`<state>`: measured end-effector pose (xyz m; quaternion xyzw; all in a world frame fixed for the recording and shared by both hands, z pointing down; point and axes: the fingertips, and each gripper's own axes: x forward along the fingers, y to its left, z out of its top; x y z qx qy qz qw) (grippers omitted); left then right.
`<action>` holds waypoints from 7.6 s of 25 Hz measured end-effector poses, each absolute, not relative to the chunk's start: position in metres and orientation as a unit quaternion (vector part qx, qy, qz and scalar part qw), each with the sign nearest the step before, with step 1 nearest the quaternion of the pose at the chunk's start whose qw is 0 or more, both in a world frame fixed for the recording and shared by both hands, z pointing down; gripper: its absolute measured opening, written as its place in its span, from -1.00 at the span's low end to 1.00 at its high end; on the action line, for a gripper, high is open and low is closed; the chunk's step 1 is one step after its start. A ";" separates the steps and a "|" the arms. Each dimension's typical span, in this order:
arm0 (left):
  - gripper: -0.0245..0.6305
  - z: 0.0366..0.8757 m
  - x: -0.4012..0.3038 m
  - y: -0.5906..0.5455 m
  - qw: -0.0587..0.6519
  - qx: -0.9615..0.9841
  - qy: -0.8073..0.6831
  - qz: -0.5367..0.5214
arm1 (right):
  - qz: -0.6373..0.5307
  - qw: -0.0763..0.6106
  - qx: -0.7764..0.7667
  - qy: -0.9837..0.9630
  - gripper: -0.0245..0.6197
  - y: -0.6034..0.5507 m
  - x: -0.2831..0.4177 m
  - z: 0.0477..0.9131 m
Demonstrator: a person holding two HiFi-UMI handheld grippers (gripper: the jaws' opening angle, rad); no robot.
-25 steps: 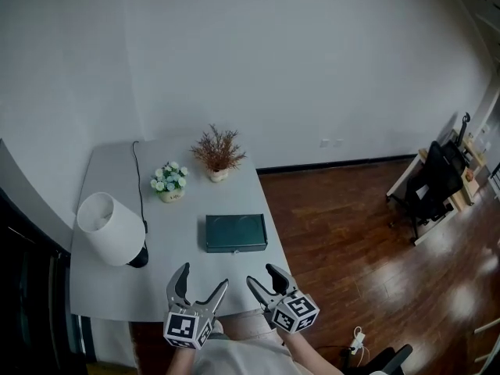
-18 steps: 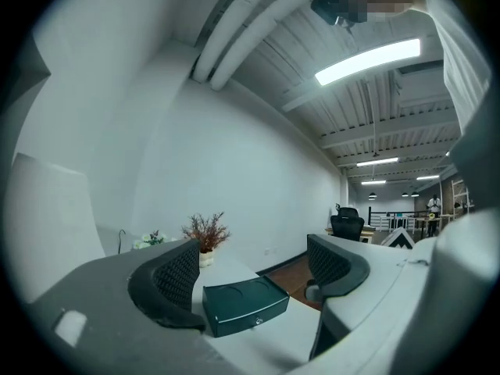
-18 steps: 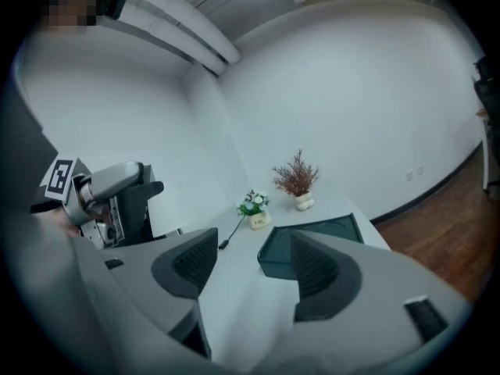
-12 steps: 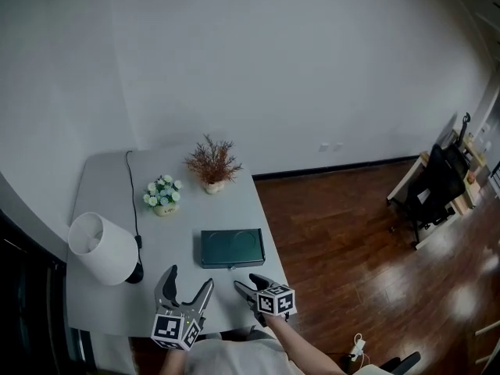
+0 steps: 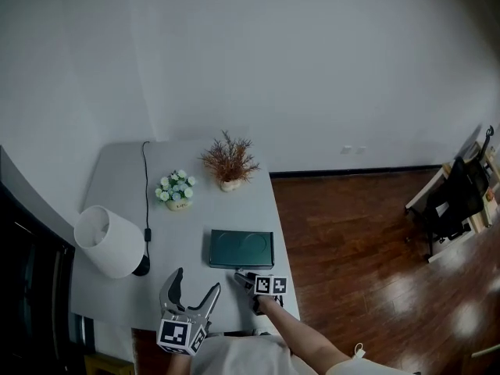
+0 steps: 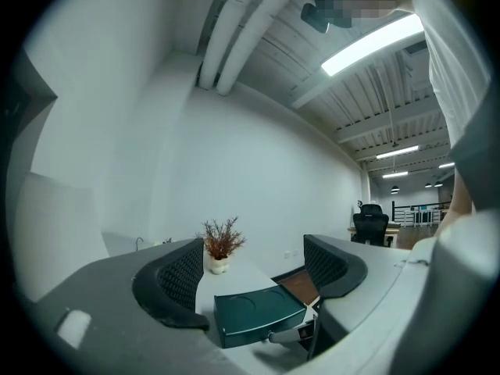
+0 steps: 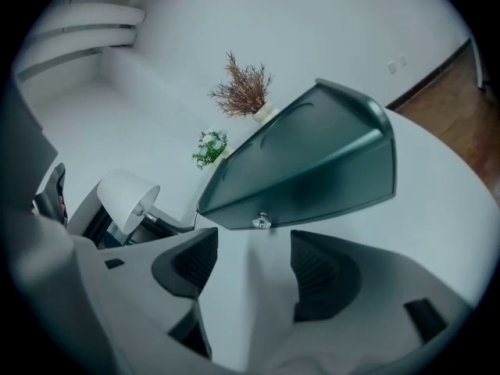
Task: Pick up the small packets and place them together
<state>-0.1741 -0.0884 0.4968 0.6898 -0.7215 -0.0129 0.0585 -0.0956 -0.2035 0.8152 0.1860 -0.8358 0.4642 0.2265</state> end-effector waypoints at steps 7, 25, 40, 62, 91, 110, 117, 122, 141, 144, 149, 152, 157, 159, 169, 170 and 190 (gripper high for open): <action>0.25 0.503 -0.195 -0.071 0.074 0.655 -0.752 -0.011 | 0.479 0.251 0.178 -0.822 -0.54 -0.214 -0.111 0.825; 0.25 0.508 -0.193 -0.080 0.087 0.683 -0.725 -0.016 | 0.449 0.323 0.157 -0.818 -0.73 -0.164 -0.090 0.832; 0.25 0.515 -0.179 -0.078 0.093 0.714 -0.693 -0.010 | 0.400 0.376 0.183 -0.815 -0.63 -0.105 -0.054 0.839; 0.25 0.509 -0.159 -0.089 0.081 0.736 -0.672 -0.022 | 0.267 0.140 0.195 -0.933 -0.13 -0.137 -0.037 0.651; 0.21 0.527 -0.170 -0.083 0.060 0.716 -0.695 0.007 | 0.001 0.029 0.260 -0.965 0.16 -0.175 -0.019 0.515; -0.11 0.782 -0.123 -0.127 0.141 0.810 -0.242 0.515 | 0.007 0.025 0.279 -0.960 0.16 -0.191 0.008 0.521; -0.35 0.806 -0.122 -0.125 0.150 0.790 -0.181 0.566 | 0.007 0.024 0.304 -0.952 0.16 -0.206 0.027 0.520; -0.85 0.816 -0.122 -0.119 0.128 0.774 -0.161 0.599 | 0.010 0.023 0.308 -0.951 0.16 -0.210 0.031 0.521; -0.91 0.702 -0.177 -0.229 0.344 0.754 -0.534 0.170 | 0.033 0.015 0.288 -0.957 0.16 -0.213 0.020 0.527; -0.91 0.731 -0.193 -0.231 0.407 0.702 -0.561 0.165 | 0.034 0.015 0.293 -0.955 0.16 -0.215 0.023 0.528; -0.90 0.752 -0.212 -0.236 0.425 0.657 -0.599 0.169 | 0.036 0.015 0.301 -0.953 0.16 -0.218 0.027 0.528; -0.84 0.758 -0.217 -0.236 0.422 0.645 -0.610 0.185 | 0.039 0.018 0.297 -0.954 0.16 -0.216 0.024 0.529; -0.52 0.764 -0.222 -0.234 0.418 0.634 -0.622 0.192 | 0.039 0.015 0.287 -0.957 0.16 -0.213 0.016 0.529; -0.28 0.762 -0.225 -0.234 0.412 0.631 -0.629 0.189 | 0.040 0.014 0.286 -0.957 0.16 -0.213 0.016 0.528; 0.45 0.673 -0.225 -0.221 0.305 0.680 -0.663 0.071 | 0.037 0.008 0.277 -0.960 0.16 -0.209 0.006 0.525; 0.46 0.657 -0.226 -0.217 0.283 0.682 -0.672 0.057 | 0.040 0.005 0.276 -0.960 0.16 -0.209 0.005 0.524; 0.33 0.546 -0.197 -0.136 0.059 0.692 -0.718 0.049 | 0.039 0.001 0.272 -0.962 0.16 -0.206 -0.007 0.520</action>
